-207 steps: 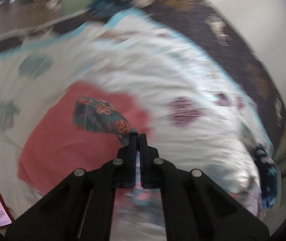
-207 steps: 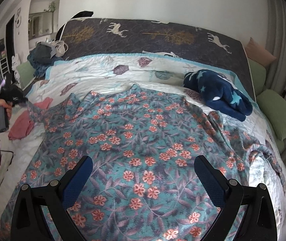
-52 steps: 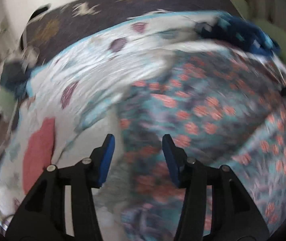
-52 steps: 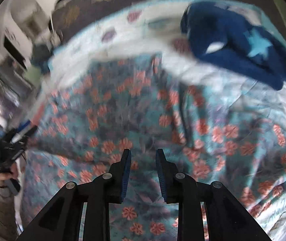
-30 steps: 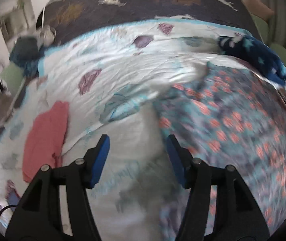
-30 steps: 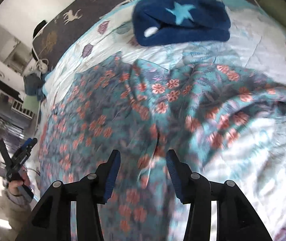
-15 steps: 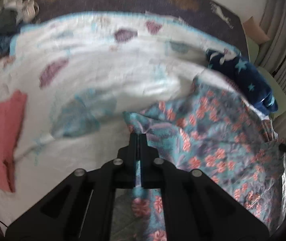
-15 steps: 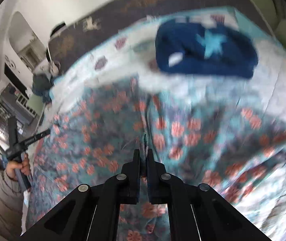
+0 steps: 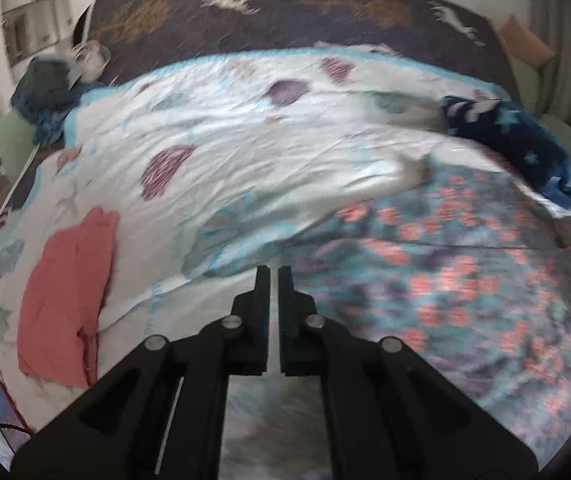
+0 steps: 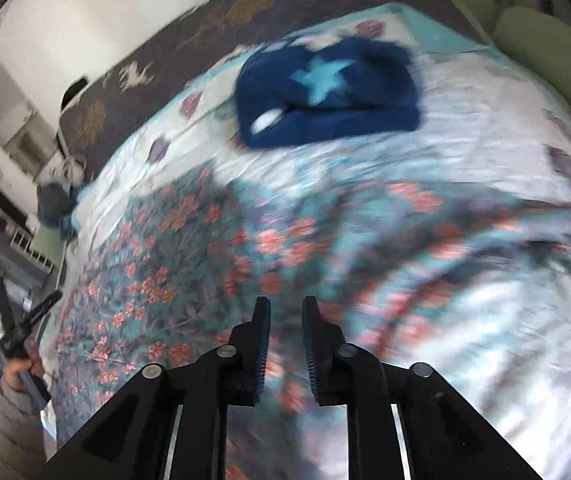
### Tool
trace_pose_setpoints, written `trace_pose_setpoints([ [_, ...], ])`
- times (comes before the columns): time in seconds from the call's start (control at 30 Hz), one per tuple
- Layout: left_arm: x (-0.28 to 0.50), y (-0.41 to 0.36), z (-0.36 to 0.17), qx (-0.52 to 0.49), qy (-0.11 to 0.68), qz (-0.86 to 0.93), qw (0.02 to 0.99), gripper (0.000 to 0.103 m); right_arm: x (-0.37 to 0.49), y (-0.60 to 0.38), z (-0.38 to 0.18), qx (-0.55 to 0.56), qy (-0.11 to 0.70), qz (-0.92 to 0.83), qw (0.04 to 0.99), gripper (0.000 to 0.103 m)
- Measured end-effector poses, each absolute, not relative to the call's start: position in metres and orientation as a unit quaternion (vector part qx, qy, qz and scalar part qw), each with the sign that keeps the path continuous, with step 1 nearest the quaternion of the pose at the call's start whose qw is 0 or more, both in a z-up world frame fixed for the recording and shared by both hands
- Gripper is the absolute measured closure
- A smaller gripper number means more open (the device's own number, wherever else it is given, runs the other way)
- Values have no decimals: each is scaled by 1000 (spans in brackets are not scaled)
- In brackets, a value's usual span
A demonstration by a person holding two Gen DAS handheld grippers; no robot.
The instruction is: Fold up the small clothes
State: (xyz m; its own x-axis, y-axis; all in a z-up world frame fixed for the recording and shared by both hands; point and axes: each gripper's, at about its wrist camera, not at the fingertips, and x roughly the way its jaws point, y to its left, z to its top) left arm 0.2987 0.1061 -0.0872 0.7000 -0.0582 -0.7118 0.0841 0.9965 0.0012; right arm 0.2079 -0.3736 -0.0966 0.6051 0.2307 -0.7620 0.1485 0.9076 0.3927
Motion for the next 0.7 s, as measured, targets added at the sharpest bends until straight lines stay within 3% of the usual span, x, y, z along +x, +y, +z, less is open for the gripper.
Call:
trace_pose_setpoints([
  [0.13, 282, 65, -67, 43, 364, -95, 926, 85, 166, -432, -96, 284, 421, -28, 861, 83],
  [0.5, 269, -72, -112, 96, 417, -211, 879, 84, 62, -586, -150, 530, 349, -214, 743, 75],
  [0.57, 262, -85, -116, 106, 419, -220, 875, 84, 59, -601, -161, 558, 337, -227, 724, 68],
  [0.63, 256, -91, -117, 110, 418, -224, 873, 84, 59, -613, -171, 586, 314, -240, 708, 54],
  [0.7, 254, -97, -116, 119, 415, -224, 874, 82, 62, -623, -178, 609, 285, -252, 696, 51],
])
